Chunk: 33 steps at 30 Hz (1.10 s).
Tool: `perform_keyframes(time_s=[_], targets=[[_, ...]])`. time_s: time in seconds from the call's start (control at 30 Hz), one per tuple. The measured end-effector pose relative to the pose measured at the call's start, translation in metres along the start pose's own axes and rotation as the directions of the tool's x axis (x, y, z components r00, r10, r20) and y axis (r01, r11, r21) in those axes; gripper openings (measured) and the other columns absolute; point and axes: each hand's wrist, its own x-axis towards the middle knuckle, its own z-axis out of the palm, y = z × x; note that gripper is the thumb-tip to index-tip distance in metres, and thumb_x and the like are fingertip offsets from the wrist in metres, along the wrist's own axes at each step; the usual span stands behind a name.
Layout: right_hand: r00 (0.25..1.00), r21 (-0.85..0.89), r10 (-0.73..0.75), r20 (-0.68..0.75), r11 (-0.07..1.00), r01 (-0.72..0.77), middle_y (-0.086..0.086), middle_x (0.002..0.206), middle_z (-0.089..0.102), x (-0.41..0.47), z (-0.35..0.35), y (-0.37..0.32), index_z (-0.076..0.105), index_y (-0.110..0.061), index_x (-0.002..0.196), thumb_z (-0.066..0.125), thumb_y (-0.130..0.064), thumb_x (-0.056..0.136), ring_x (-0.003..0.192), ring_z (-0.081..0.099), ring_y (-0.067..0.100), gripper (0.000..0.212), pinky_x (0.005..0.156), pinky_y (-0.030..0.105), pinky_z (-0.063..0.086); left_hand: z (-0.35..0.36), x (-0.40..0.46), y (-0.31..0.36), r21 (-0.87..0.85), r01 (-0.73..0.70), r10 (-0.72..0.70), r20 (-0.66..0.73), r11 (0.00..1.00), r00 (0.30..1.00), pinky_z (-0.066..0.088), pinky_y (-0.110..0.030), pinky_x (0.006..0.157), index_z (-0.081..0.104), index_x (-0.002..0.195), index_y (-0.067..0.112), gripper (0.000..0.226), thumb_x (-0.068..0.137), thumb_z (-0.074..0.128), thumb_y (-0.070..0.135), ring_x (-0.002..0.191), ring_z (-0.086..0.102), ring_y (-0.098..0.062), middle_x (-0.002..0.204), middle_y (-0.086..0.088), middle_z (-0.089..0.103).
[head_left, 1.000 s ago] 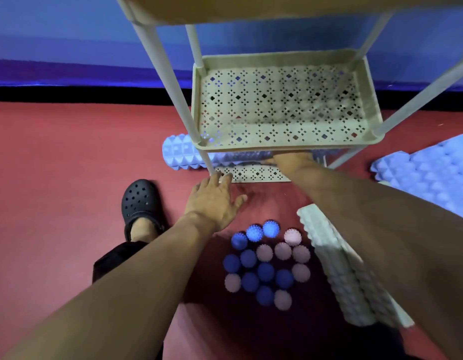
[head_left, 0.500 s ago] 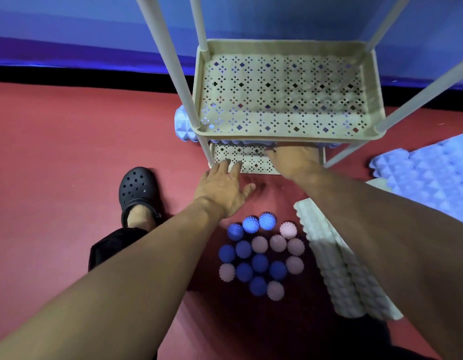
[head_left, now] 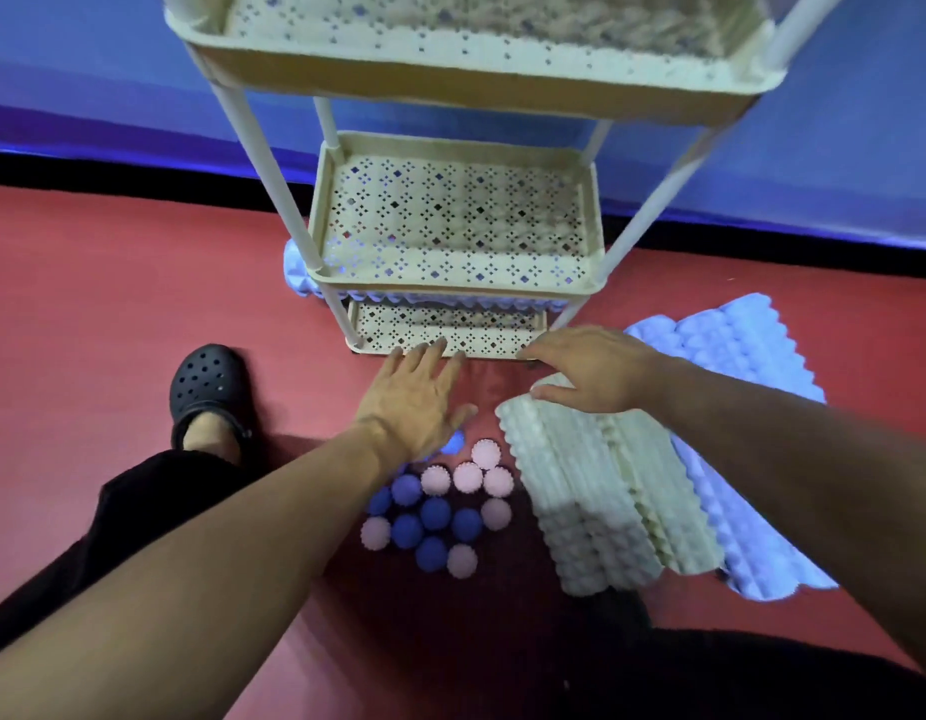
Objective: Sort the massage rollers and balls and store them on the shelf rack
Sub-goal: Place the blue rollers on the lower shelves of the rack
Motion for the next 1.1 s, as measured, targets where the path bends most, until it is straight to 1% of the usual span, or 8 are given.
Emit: perform_keyframes(time_s=[0.13,0.23,0.37,0.47,0.63,0.83,1.0,1.1], targets=[[0.975,0.125,0.223,0.006,0.967,-0.222,0.0,0.126,0.062,-0.086,0.019,0.037,0.052,-0.024,0.141,0.056,-0.056,0.095,0.116,0.06,0.023,0.056,0.095,0.034,0.046,-0.006,0.006,0.053,-0.059,-0.025,0.025,0.001,0.998,1.0,0.013,-0.048,0.125,0.01,0.16,0.021,0.077,0.099,0.019,0.067,0.154,0.013,-0.028,0.168,-0.009,0.009],[0.846,0.235,0.516,0.135,0.813,-0.533,0.006,0.139,0.054,-0.144,0.055,0.069,0.043,-0.022,0.148,0.058,-0.057,0.093,0.125,0.055,0.029,0.067,0.101,0.04,0.045,-0.009,0.012,0.095,-0.092,-0.067,0.067,-0.004,0.994,0.998,0.015,-0.048,0.124,0.014,0.159,0.022,0.076,0.098,0.021,0.068,0.153,0.016,-0.029,0.167,-0.009,0.012],[0.66,0.381,0.703,0.264,0.553,-0.741,0.011,0.15,0.043,-0.192,0.111,0.098,0.033,-0.022,0.153,0.057,-0.06,0.092,0.129,0.052,0.032,0.076,0.104,0.041,0.043,-0.007,0.025,0.14,-0.106,-0.105,0.102,-0.026,0.989,0.994,0.018,-0.043,0.121,0.013,0.16,0.024,0.077,0.098,0.024,0.068,0.148,0.024,-0.027,0.165,-0.006,0.019],[0.579,0.503,0.744,0.333,0.379,-0.777,0.013,0.153,0.041,-0.204,0.151,0.109,0.027,-0.021,0.156,0.058,-0.058,0.093,0.131,0.051,0.033,0.079,0.105,0.038,0.042,0.005,0.04,0.163,-0.097,-0.127,0.126,-0.009,0.987,0.992,0.017,-0.042,0.121,0.011,0.161,0.025,0.077,0.098,0.025,0.068,0.15,0.02,-0.025,0.167,-0.003,0.014],[0.538,0.592,0.768,0.349,0.264,-0.761,0.015,0.156,0.035,-0.193,0.201,0.119,0.025,-0.012,0.156,0.067,-0.053,0.09,0.139,0.041,0.034,0.088,0.111,0.045,0.039,0.035,0.059,0.179,-0.153,-0.112,0.123,0.061,0.982,0.991,0.011,-0.043,0.123,0.012,0.161,0.027,0.076,0.098,0.027,0.068,0.152,0.016,-0.024,0.168,-0.003,0.011],[0.471,0.533,0.829,0.301,0.263,-0.804,0.011,0.153,0.033,-0.174,0.231,0.132,0.024,-0.011,0.154,0.072,-0.059,0.082,0.141,0.031,0.034,0.099,0.106,0.049,0.041,0.064,0.073,0.182,-0.223,-0.08,0.098,0.071,0.971,0.993,0.015,-0.042,0.122,0.022,0.157,0.026,0.071,0.099,0.034,0.064,0.148,0.024,-0.025,0.164,-0.002,0.022],[0.412,0.487,0.867,0.279,0.242,-0.839,0.008,0.151,0.04,-0.162,0.239,0.136,0.024,-0.017,0.153,0.076,-0.068,0.072,0.135,0.041,0.035,0.108,0.1,0.051,0.044,0.071,0.077,0.181,-0.25,-0.097,0.097,-0.011,0.963,0.995,0.019,-0.042,0.119,0.029,0.154,0.026,0.067,0.099,0.038,0.062,0.146,0.026,-0.023,0.16,-0.001,0.029],[0.395,0.567,0.875,0.28,0.181,-0.803,0.009,0.145,0.047,-0.159,0.234,0.137,0.032,-0.013,0.149,0.083,-0.06,0.069,0.124,0.054,0.038,0.106,0.094,0.05,0.051,0.069,0.079,0.179,-0.25,-0.11,0.105,-0.033,0.962,0.994,0.021,-0.042,0.119,0.031,0.154,0.024,0.067,0.099,0.04,0.061,0.145,0.028,-0.022,0.159,-0.001,0.031]])
